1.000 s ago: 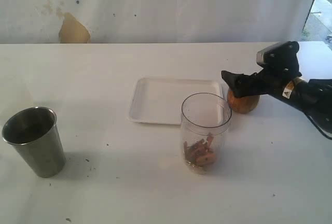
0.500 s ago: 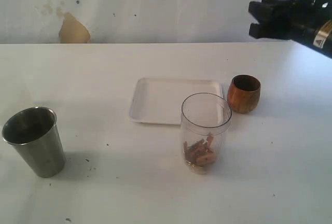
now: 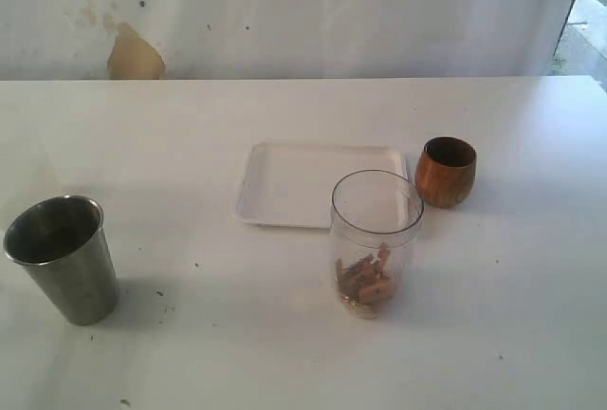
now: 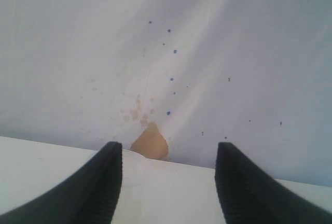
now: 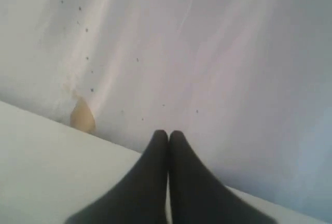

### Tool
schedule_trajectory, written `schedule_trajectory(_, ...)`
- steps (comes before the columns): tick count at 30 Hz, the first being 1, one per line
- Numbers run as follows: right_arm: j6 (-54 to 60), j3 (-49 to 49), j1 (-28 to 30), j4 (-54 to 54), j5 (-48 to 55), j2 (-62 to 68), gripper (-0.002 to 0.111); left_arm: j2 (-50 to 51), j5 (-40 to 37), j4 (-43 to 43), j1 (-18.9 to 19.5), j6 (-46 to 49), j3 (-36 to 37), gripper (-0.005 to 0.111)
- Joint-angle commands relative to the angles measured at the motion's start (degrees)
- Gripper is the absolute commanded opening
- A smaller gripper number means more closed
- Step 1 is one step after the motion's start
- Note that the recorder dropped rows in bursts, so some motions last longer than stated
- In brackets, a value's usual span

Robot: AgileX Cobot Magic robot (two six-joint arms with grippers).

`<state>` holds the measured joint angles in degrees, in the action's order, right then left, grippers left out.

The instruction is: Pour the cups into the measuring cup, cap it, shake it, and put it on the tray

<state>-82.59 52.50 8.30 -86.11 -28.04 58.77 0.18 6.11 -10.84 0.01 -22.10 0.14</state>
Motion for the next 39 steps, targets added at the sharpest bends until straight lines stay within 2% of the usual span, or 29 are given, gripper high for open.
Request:
schedule_trajectory(1, -16.41, -1.56, 0.16, -13.22, 1.12, -10.29, 0.000, -0.18, 0.29, -0.15, -0.15, 0.11, -0.14, 0.052)
schedule_trajectory(3, -18.91, -3.74, 0.16, -13.83, 0.85, -15.12, 0.000, -0.18, 0.29, -0.15, -0.15, 0.11, -0.14, 0.052)
schedule_trajectory(8, -25.84, -12.28, 0.16, -13.83, 8.03, -30.49, 0.000, -0.18, 0.29, -0.15, -0.15, 0.11, -0.14, 0.052)
schedule_trajectory(17, -28.17, -19.57, 0.16, -13.83, 5.49, -48.93, 0.000, -0.18, 0.29, -0.15, -0.15, 0.11, -0.14, 0.052)
schedule_trajectory(30, -28.64, -19.83, 0.06, -13.83, 5.23, -54.91, 0.000, -0.18, 0.29, -0.15, -0.15, 0.11, -0.14, 0.052)
schedule_trajectory(35, -30.28, -19.93, -4.00, -13.76, 5.77, -54.91, 0.000, -0.18, 0.29, -0.15, -0.15, 0.11, -0.14, 0.052)
schedule_trajectory(37, -32.28, -19.93, -5.85, -3.07, 13.96, -54.91, 0.000, -0.18, 0.29, -0.15, -0.15, 0.11, -0.14, 0.052)
schedule_trajectory(38, -31.82, -19.93, -6.82, 11.90, 21.69, -55.01, 0.000, -0.18, 0.29, -0.15, -0.15, 0.11, -0.14, 0.052)
schedule_trajectory(39, -30.93, -19.93, -7.29, 16.87, 25.28, -55.25, 0.000, -0.18, 0.29, -0.15, -0.15, 0.11, -0.14, 0.052)
